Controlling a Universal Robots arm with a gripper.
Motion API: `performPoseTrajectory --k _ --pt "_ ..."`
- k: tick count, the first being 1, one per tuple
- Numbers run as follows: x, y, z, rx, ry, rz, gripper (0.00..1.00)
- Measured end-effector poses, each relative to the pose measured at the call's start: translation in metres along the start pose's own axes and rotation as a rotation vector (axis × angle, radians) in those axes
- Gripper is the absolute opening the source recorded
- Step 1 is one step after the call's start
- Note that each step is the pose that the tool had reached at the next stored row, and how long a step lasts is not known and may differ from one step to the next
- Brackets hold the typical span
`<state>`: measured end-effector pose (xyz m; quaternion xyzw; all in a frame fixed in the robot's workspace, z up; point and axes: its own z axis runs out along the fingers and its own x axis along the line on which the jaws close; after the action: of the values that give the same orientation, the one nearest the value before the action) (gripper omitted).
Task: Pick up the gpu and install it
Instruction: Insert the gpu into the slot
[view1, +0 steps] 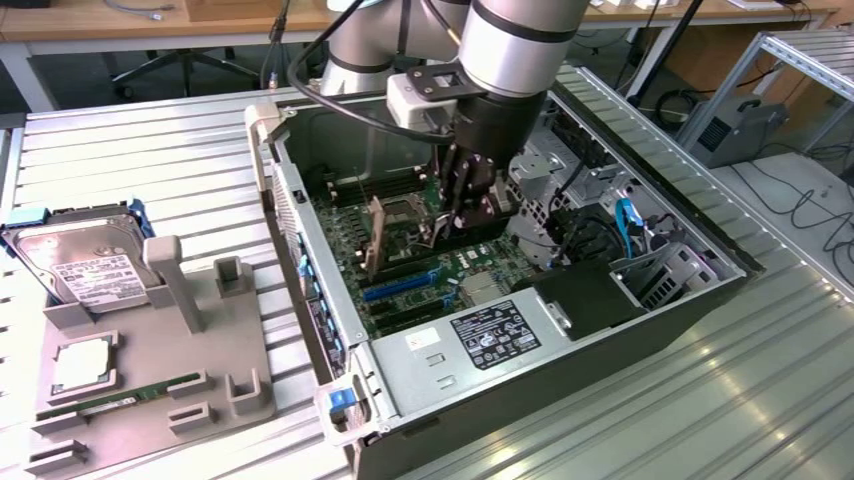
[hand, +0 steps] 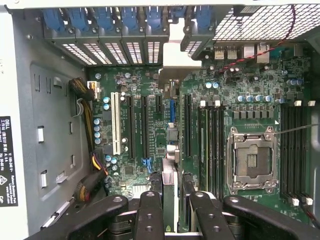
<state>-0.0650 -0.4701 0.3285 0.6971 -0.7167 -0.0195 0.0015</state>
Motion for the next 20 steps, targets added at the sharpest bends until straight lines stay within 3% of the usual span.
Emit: performPoseTrajectory --k 20 --pt "0.0048 0.0007 0.0033 0.0 0.0 0.0 0.26"
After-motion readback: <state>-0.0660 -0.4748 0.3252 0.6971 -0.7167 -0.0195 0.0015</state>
